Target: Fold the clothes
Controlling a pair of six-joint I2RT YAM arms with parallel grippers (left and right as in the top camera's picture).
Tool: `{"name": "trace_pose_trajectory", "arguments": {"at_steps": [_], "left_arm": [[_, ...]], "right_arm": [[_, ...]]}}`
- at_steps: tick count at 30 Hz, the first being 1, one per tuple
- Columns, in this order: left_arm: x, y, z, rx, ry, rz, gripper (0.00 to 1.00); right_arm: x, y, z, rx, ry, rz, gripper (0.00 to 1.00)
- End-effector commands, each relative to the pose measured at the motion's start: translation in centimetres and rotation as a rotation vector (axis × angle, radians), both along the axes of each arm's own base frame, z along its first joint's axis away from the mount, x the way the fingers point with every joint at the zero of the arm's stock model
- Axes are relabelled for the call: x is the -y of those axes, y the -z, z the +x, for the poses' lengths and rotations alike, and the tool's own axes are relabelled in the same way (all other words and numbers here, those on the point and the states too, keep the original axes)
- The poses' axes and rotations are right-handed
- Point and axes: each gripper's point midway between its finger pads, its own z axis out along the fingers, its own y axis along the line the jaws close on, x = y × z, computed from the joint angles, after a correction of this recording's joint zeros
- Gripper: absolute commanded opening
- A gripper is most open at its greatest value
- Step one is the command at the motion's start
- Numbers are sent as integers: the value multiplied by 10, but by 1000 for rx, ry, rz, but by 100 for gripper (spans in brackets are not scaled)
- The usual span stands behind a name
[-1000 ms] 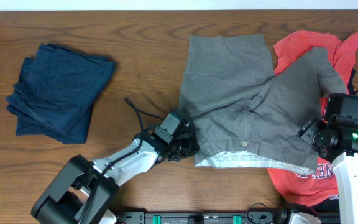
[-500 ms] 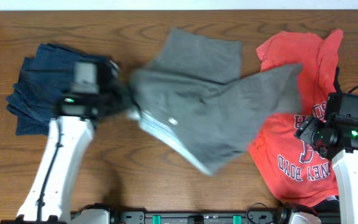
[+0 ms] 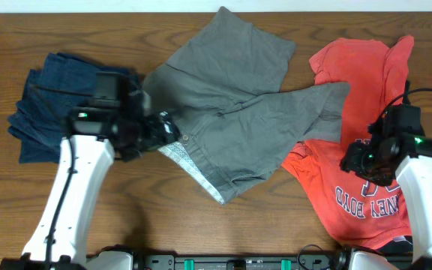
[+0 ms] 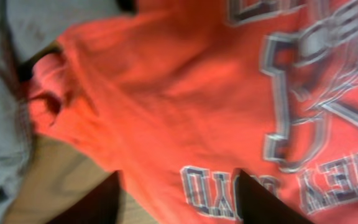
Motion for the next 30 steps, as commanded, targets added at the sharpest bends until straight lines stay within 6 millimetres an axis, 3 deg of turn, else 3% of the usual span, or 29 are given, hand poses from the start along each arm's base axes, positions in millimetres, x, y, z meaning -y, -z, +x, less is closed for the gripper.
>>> {"name": "trace_pose_trajectory", "arguments": {"at_steps": [1, 3, 9, 17, 19, 23, 25, 30], "left_arm": [[39, 22, -28, -134, 82, -92, 98], [55, 38, -42, -210, 91, -88, 98], [116, 74, -80, -344, 200, -117, 98], [170, 101, -100, -366, 257, -112, 100], [172, 111, -105, -380, 257, -80, 91], [163, 123, -113, -413, 252, -7, 28], [154, 125, -116, -430, 240, 33, 10], [110, 128, -121, -469, 206, 202, 6]], "right_arm": [[-27, 9, -4, -35, -99, 127, 30], [-31, 15, -6, -71, -113, 134, 24], [-48, 30, -11, -143, -171, 158, 24], [-69, 39, -14, -184, -257, 167, 29], [-71, 41, -14, -183, -263, 164, 29], [-73, 44, -13, -180, -256, 164, 29], [-71, 45, -13, -178, -254, 155, 29], [-71, 56, -12, -158, -234, 152, 30]]}}
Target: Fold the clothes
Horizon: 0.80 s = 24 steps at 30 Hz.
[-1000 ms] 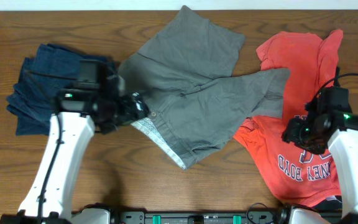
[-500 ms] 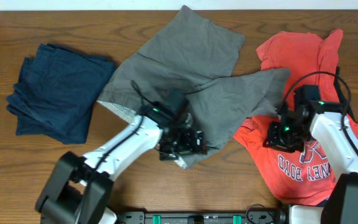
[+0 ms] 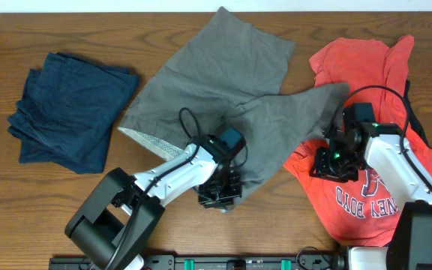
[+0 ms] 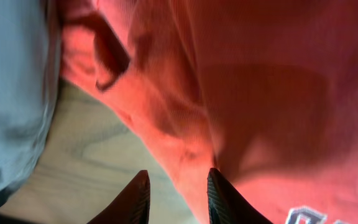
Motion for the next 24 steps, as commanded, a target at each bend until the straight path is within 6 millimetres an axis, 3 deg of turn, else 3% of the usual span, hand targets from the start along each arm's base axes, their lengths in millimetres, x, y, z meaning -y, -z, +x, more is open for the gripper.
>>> {"name": "trace_pose_trajectory", "arguments": {"at_steps": [1, 5, 9, 13, 18, 21, 24], "left_arm": [[-37, 3, 7, 34, 1, 144, 6], [-68, 0, 7, 15, 30, 221, 6], [-106, -5, 3, -18, 51, 349, 6], [-141, -9, 5, -16, 56, 492, 6], [-156, -8, 16, -16, -19, 504, 6], [-165, -7, 24, -18, -85, 497, 6], [-174, -7, 26, -36, -130, 499, 6]], "right_arm": [[-4, 12, -10, -24, 5, 3, 30], [-6, 29, -23, -33, 5, 11, 30], [1, 45, -21, 8, 21, -25, 31], [50, 54, -3, 64, 238, -273, 32], [113, 45, 30, 215, 450, -450, 32], [159, 37, 30, 238, 633, -519, 31], [204, 29, 15, 213, 783, -571, 31]]}}
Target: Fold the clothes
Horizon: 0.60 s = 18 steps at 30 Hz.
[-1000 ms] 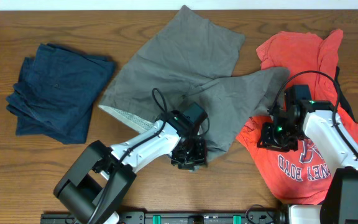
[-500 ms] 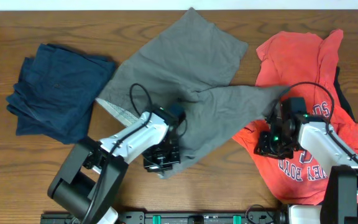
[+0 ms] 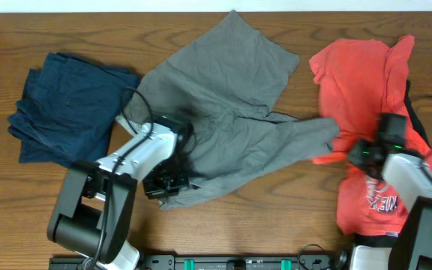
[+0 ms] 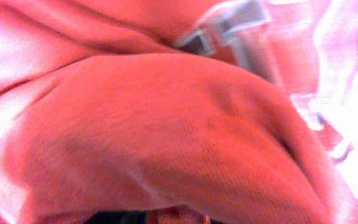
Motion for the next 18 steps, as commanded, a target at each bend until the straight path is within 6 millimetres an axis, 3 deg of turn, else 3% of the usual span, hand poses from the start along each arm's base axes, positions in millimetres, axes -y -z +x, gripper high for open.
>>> {"name": "trace_pose_trajectory", "arguments": {"at_steps": [1, 5, 8, 12, 15, 18], "left_arm": [[-16, -3, 4, 15, -22, 33, 6], [-17, -4, 2, 6, -27, 33, 6], [-14, -6, -2, -11, -33, 20, 6], [-2, -8, -8, -46, -34, -55, 6], [-2, -7, -7, -41, -35, -57, 6], [-1, -6, -4, -30, -34, -61, 6]], "right_arm": [[68, -4, -35, -69, 261, -131, 32], [103, -13, -61, -79, 416, -92, 37], [98, -22, -44, 22, 406, 84, 44], [48, -60, 15, 256, 34, 363, 50], [5, -79, 25, 283, -135, 505, 55], [-41, -81, 18, 222, -273, 598, 62]]}}
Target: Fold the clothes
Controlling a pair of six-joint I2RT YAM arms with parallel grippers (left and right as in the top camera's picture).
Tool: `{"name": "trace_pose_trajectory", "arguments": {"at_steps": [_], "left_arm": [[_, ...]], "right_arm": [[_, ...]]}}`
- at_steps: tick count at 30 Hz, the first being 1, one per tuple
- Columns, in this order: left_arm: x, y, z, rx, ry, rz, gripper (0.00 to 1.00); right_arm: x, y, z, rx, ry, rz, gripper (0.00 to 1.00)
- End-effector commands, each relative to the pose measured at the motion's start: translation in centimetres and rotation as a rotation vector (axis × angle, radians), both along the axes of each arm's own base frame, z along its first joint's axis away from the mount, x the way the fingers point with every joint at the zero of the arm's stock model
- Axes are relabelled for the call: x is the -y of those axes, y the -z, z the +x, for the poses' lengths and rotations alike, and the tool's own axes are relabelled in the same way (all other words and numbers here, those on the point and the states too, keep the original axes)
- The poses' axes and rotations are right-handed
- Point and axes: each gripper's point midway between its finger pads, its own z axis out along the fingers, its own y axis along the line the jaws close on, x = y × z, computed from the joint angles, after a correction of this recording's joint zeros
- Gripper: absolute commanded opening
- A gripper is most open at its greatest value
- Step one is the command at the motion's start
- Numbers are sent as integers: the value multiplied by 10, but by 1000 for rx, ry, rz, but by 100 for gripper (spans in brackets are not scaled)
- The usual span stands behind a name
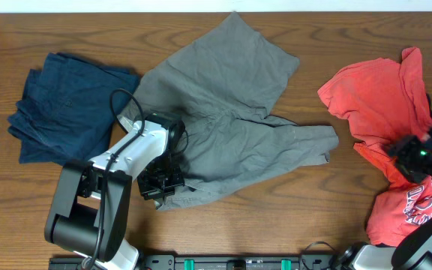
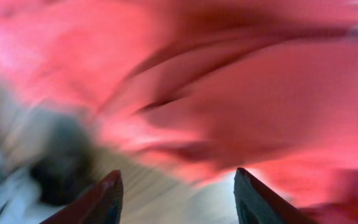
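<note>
Grey shorts (image 1: 231, 112) lie spread over the middle of the table. At their lower left hem sits my left gripper (image 1: 162, 182), pressed onto the cloth, its jaws hidden from above. The red printed T-shirt (image 1: 385, 97) is bunched at the right, apart from the shorts' leg end (image 1: 325, 139). My right gripper (image 1: 415, 156) is at the shirt's lower part near the table's right edge. In the right wrist view it (image 2: 176, 199) is open, fingers wide apart, with blurred red cloth (image 2: 260, 81) ahead and nothing between them.
Folded blue jeans (image 1: 66, 105) lie at the far left. Bare wooden table (image 1: 291, 210) shows along the front and between the shorts and the shirt. The left arm's cable (image 1: 122, 105) loops over the shorts' left side.
The red shirt has shifted right and now lies apart from the shorts' leg. My right gripper has moved right with it and stands open. The left gripper has barely moved.
First the shorts' leg lay over the red shirt, with my left gripper at the waistband and my right open above the print. Then the left was at the shorts' bottom corner and the right at the shirt's left edge. After that the corner lay further left, and the shirt was bunched rightward.
</note>
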Motion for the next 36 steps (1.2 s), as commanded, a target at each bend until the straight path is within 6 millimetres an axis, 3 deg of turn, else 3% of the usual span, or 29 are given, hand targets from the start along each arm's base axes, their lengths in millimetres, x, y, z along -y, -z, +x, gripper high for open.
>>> {"name": "trace_pose_trajectory", "arguments": {"at_steps": [1, 4, 8, 16, 22, 28, 36], "left_arm": [[2, -2, 1, 16, 5, -25, 6], [3, -1, 3, 25, 5, -28, 6], [3, -1, 4, 30, 5, -29, 6], [5, 1, 8, 48, 5, -35, 6], [5, 1, 8, 48, 5, -36, 6], [5, 1, 9, 49, 9, -37, 6], [5, 1, 9, 51, 12, -40, 6]], "right_arm": [[-68, -16, 11, 111, -284, 149, 64], [-104, -11, 3, 66, -397, 181, 75], [-128, -8, 11, 58, -432, 183, 76], [-129, 5, 40, 89, -406, 18, 70], [-140, 10, 30, 18, -383, 38, 69], [-115, 25, 9, -141, -265, -72, 69], [-121, 23, 12, -121, -267, -34, 64]]}}
